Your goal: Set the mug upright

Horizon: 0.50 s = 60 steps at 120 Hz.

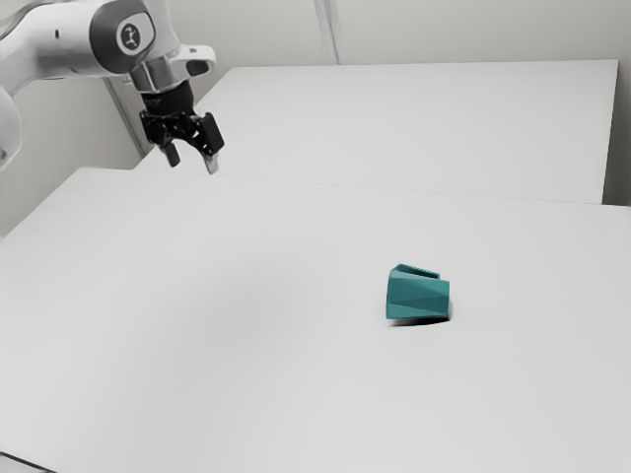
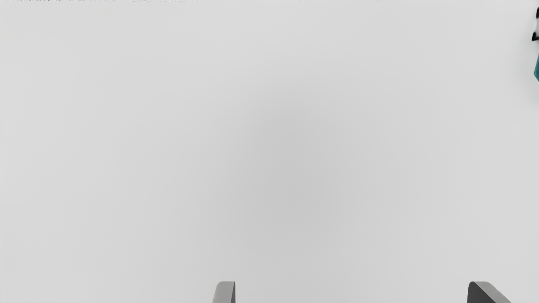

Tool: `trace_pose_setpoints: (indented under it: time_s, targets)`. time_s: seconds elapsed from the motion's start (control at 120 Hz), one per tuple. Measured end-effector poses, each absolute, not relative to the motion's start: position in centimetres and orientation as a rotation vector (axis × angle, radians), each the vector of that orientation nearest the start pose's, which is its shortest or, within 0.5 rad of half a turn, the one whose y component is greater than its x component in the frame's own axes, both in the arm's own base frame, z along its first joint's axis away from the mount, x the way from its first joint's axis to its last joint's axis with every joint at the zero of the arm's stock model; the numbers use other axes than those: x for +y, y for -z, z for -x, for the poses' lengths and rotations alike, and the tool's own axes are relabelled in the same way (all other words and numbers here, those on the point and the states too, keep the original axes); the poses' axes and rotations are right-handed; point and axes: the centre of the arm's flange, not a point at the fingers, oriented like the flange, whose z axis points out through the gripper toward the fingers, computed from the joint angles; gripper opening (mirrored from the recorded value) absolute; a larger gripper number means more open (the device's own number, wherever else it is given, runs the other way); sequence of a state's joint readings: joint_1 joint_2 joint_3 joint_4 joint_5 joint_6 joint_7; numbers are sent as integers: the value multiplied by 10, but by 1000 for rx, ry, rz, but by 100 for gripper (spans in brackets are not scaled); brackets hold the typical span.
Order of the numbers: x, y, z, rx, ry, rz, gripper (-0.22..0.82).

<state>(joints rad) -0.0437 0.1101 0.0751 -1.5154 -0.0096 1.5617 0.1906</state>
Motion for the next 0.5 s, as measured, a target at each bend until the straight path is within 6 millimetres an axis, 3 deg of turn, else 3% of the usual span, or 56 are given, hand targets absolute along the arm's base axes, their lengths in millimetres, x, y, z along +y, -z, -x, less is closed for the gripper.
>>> trace_pose_setpoints:
  time_s: [0.125, 0.233, 0.383, 0.5]
  targets:
    - [17, -591, -584, 229, -75, 3135, 60]
    - [20, -576, -578, 208, -80, 3139, 60]
    - [23, -548, -543, 182, -9, 3166, 60]
    - [19, -513, -526, 155, 70, 3203, 60]
